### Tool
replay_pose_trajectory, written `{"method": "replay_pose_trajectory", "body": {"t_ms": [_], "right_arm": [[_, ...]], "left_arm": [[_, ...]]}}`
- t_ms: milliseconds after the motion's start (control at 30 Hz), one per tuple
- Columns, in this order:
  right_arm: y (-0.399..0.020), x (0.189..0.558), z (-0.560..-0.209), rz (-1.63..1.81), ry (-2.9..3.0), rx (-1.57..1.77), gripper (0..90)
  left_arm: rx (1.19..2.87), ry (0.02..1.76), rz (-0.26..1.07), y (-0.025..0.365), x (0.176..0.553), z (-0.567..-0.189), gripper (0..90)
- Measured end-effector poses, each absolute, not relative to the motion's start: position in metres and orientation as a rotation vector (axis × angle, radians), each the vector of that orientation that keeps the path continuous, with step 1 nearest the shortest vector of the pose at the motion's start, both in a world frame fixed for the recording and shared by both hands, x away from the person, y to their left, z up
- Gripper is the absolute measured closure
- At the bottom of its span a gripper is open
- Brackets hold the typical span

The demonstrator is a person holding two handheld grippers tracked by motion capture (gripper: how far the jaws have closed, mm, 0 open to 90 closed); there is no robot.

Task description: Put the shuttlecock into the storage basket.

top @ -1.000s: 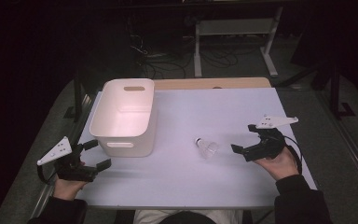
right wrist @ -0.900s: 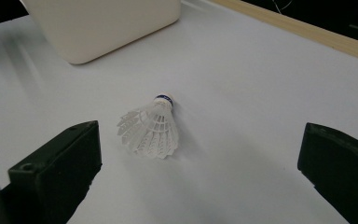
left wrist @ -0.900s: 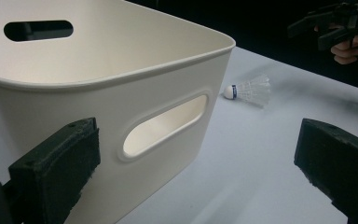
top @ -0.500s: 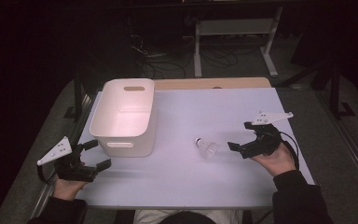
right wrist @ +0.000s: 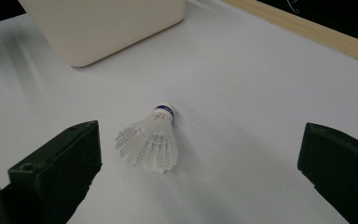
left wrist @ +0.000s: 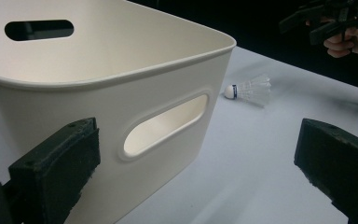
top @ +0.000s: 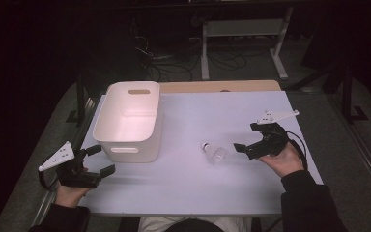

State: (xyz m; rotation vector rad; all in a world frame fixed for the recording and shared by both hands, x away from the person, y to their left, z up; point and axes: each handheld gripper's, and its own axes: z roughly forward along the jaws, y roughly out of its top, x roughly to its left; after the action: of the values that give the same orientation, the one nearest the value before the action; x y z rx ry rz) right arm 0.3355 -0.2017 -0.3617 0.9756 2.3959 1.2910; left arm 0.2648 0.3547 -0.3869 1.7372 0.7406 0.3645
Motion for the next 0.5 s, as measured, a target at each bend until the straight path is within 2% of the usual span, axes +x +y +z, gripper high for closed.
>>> {"method": "replay_pose_trajectory", "body": {"t_ms": [500], "right_arm": [[-0.193, 0.348, -0.359, 1.254, 2.441, 0.968, 0.0]], "left_arm": [[1.737, 0.74, 0.365, 0.355, 0.265, -0.387, 0.0]]}}
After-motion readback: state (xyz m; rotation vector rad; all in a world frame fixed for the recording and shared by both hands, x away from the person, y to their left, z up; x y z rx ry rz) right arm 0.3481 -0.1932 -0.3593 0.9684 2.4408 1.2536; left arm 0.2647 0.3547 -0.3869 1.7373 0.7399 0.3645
